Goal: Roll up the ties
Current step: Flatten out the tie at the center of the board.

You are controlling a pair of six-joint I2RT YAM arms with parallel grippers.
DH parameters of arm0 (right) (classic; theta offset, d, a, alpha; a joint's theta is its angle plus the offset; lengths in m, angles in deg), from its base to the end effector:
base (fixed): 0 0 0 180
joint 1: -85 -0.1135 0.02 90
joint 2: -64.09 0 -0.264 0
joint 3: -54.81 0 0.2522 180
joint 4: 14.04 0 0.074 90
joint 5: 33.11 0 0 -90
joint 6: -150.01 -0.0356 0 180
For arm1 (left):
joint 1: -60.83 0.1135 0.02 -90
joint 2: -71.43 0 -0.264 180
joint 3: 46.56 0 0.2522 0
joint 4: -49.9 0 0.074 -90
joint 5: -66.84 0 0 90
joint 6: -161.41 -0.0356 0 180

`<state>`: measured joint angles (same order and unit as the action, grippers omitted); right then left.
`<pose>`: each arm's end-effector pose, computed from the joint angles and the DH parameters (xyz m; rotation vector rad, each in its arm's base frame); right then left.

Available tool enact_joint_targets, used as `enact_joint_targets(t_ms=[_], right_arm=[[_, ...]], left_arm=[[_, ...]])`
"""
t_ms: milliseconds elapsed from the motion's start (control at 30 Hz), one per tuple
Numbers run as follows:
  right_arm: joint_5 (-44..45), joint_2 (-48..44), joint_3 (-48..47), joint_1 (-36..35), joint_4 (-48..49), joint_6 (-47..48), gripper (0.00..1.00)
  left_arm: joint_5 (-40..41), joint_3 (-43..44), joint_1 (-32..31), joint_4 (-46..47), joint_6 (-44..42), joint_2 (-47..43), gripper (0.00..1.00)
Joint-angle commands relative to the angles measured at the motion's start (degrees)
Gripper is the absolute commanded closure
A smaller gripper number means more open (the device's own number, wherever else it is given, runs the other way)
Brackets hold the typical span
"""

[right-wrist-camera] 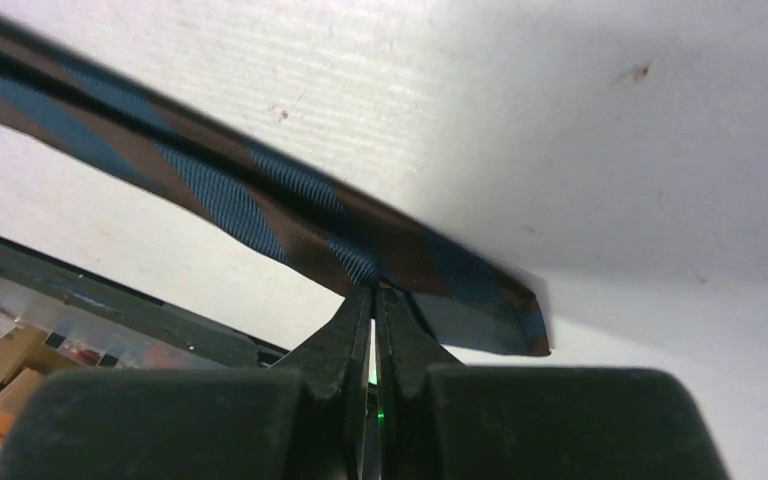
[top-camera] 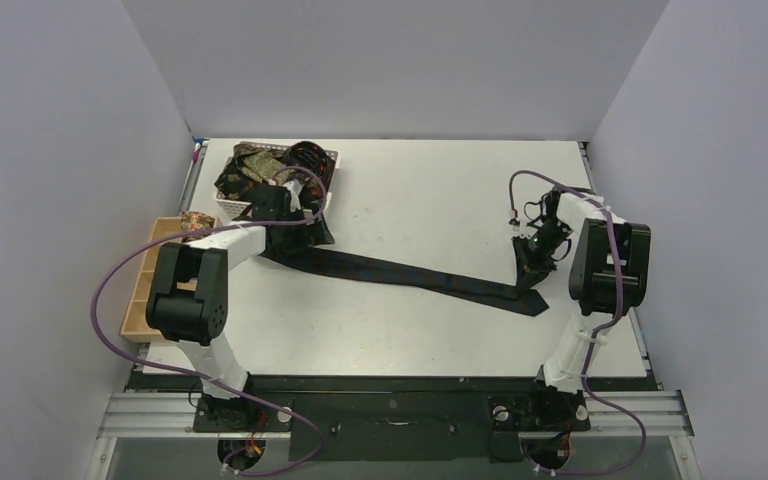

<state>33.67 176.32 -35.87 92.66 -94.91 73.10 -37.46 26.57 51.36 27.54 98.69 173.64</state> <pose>0.3304 -0.0303 0.1610 0.0734 -2.9330 -0.6503 0.3575 -0.0685 0.1641 -0.2807 2.5057 -0.5777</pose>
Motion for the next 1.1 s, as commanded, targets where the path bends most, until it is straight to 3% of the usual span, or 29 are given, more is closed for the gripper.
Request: enact_joint_targets(t_ms=[0,133,400,533,733,833,933,1067], right_arm=[[4.6,2.6,-0.8,-1.5,2.6,1.2,1.0],[10.6,4.3,-3.2,-1.6,3.0,3.0,1.0],[21.4,7.6,-12.4,-4.0,3.1,12.6,1.0],[25.5,9.6,-18.1,-6.4,3.3,17.9,1.0],[29.1,10.5,-22.8,-5.9,2.7,21.2,1.0],[27.9,10.1,-23.0,-5.4,1.7,21.7,0.95],[27.5,10.1,-23.0,-5.2,1.0,21.6,0.93],[27.3,10.7,-22.9,-5.0,0.7,21.6,0.93]], left_arm=[[-2.9,2.6,-4.9,-4.2,-14.5,-7.0,0.03],[-3.8,4.0,-7.6,-8.4,-23.3,-11.4,0.03],[-1.8,-5.5,-14.1,-3.2,-29.3,-24.2,0.04],[0.1,-7.6,-18.0,-7.0,-41.1,-27.0,0.04],[5.1,-8.1,-23.1,-13.5,-65.8,-22.6,0.03],[9.4,-7.6,-24.2,-15.0,-76.1,-17.1,0.01],[12.8,-4.5,-24.6,-19.1,-81.1,-11.8,0.11],[16.6,-2.6,-23.7,-20.2,-83.9,-7.2,0.14]])
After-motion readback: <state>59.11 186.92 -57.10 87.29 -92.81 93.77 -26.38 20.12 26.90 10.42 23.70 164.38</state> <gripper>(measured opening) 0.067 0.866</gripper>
